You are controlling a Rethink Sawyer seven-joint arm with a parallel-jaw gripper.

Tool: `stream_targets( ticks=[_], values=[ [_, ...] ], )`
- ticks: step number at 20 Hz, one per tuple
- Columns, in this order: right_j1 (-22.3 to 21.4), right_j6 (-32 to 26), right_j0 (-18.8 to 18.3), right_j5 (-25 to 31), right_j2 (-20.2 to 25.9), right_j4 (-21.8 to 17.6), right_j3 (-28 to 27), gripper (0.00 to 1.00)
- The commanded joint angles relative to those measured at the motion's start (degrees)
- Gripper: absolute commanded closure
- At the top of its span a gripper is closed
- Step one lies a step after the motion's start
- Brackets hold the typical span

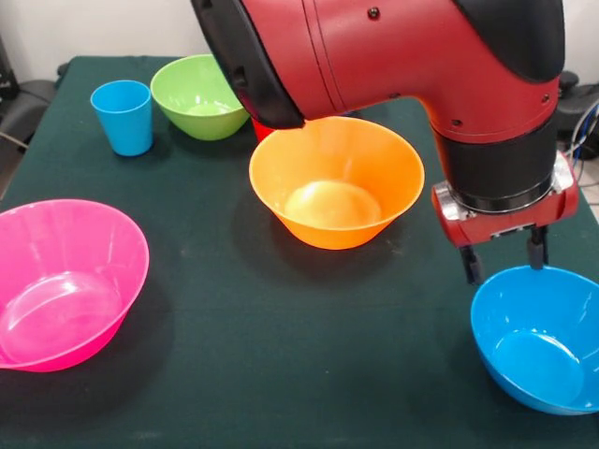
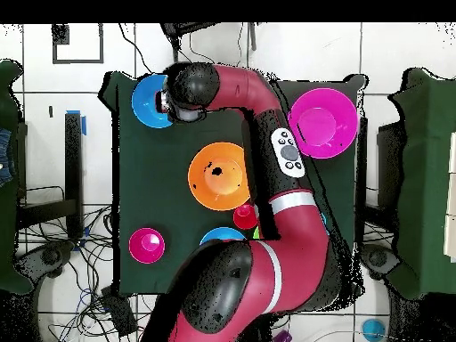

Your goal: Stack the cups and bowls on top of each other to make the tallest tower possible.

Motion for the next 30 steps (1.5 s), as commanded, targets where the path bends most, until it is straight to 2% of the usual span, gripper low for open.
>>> stream_targets(
  ticks=[1,9,13,18,22,30],
  values=[
    [-0.6,-14.9,-1.4,-6.0,3.5,-3.6,6.7,0.0],
    [-1.4,-15.1,-2.4,-6.3,3.4,-5.0,8.2,0.0],
    [-0.4,-15.8,-1.6,-4.8,3.0,-6.0,4.6,0.0],
    [1.1,-18.0,0.3,0.6,1.8,-8.8,-3.3,0.0],
    [1.3,-18.7,1.0,4.0,1.4,-10.2,-6.0,0.0],
    [3.3,-19.9,0.5,2.3,3.0,-11.0,-8.2,0.0]
  ],
)
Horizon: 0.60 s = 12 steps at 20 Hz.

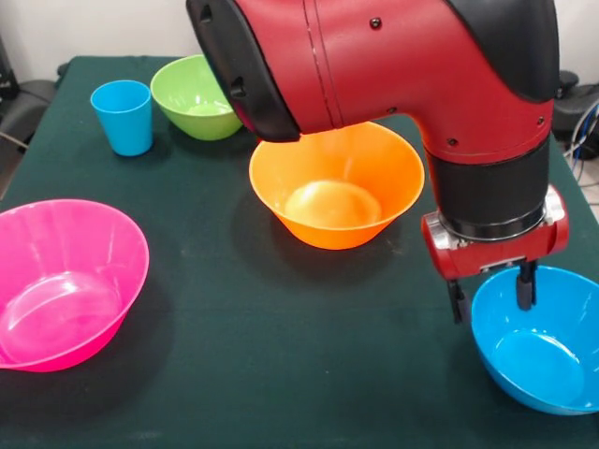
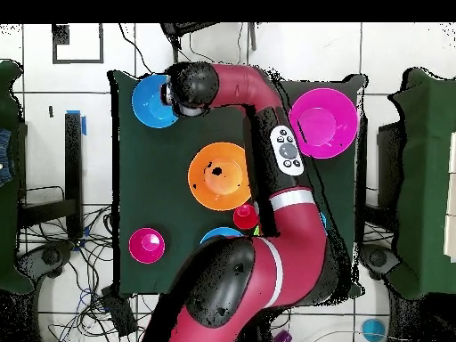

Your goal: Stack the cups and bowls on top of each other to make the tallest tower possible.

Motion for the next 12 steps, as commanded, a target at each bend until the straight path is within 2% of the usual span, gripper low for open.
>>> stream_targets(
  ticks=[1,12],
  values=[
    [1.7,-20.0,0.7,5.9,1.1,-4.8,-4.6,0.0],
    [2.5,-20.4,0.9,6.4,1.6,-4.1,-5.1,0.0]
  ],
)
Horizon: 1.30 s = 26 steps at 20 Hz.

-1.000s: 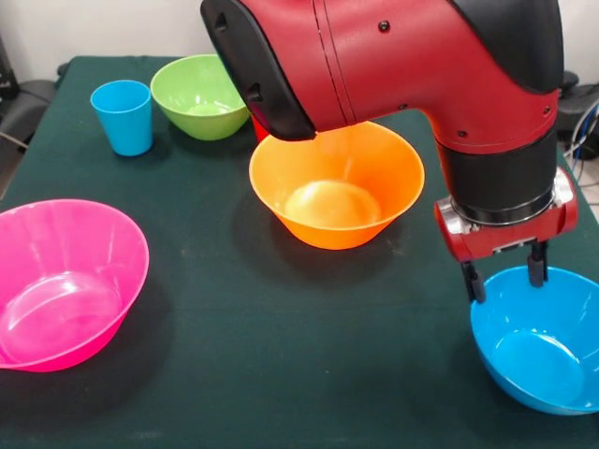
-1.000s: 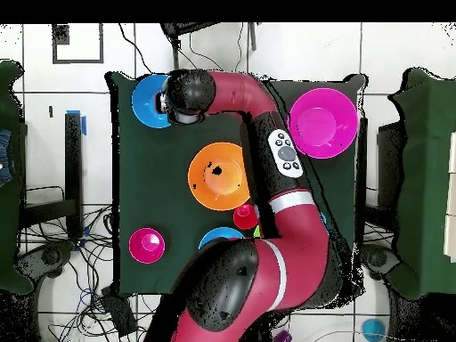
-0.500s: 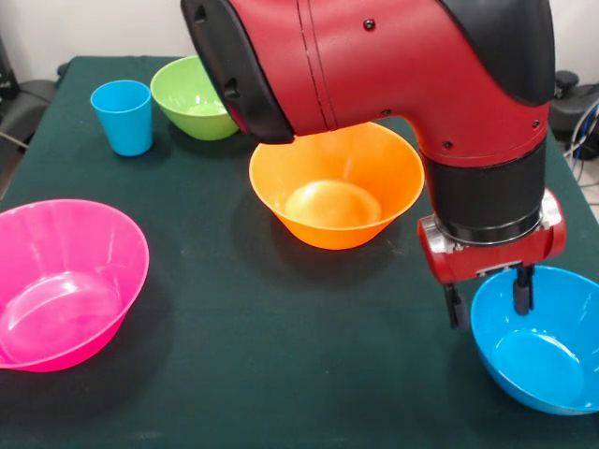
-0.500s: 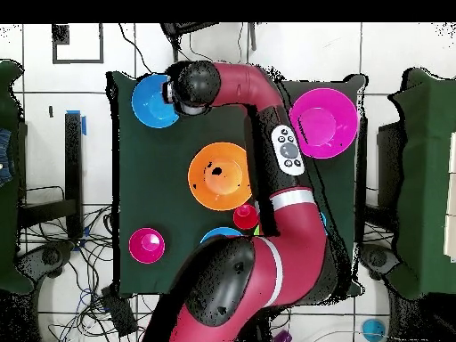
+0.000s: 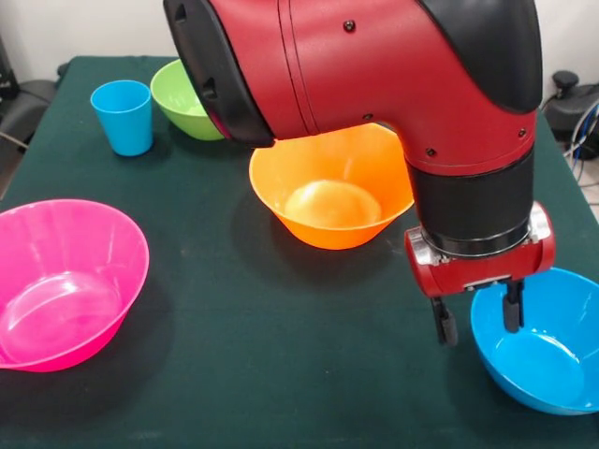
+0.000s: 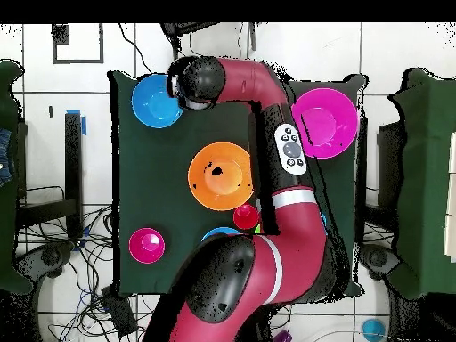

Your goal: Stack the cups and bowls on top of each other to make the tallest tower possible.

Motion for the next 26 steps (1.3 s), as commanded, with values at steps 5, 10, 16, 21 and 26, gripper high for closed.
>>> stream_targets(
  ticks=[5,10,16,21,26],
  values=[
    [2.9,-19.3,0.9,5.0,2.4,-2.4,-0.7,0.0],
    [3.4,-18.6,0.9,5.0,2.4,-1.7,2.1,0.0],
    [4.0,-16.0,1.6,1.5,2.2,-2.1,3.4,0.0],
    [4.5,-16.3,1.8,0.7,2.5,-2.2,3.2,0.0],
    [4.0,-18.4,1.4,0.1,3.2,-2.5,3.8,0.0]
  ],
)
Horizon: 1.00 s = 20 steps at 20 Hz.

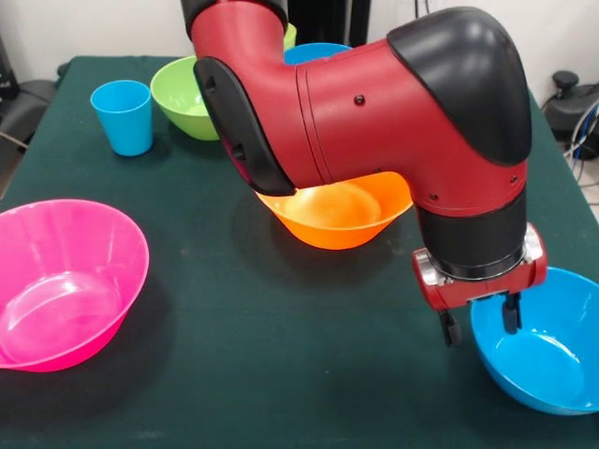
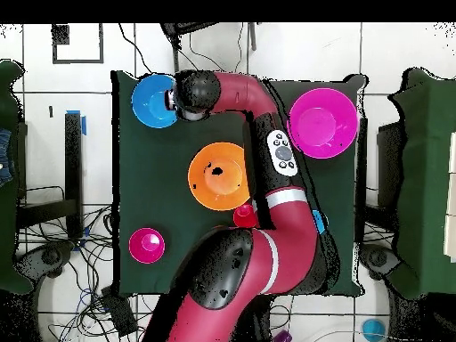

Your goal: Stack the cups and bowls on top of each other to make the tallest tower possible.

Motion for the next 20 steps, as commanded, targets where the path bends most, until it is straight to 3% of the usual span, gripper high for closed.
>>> stream_targets(
  ticks=[1,16,17,20],
  values=[
    [-0.3,-17.7,1.2,0.5,2.5,-2.6,3.4,0.0],
    [-0.4,-16.5,1.1,1.5,2.5,-2.2,3.4,0.0],
    [-0.4,-16.3,1.1,1.4,2.5,-2.2,3.5,1.0],
    [-0.4,-16.3,1.1,1.4,2.5,-2.2,3.5,1.0]
  ],
)
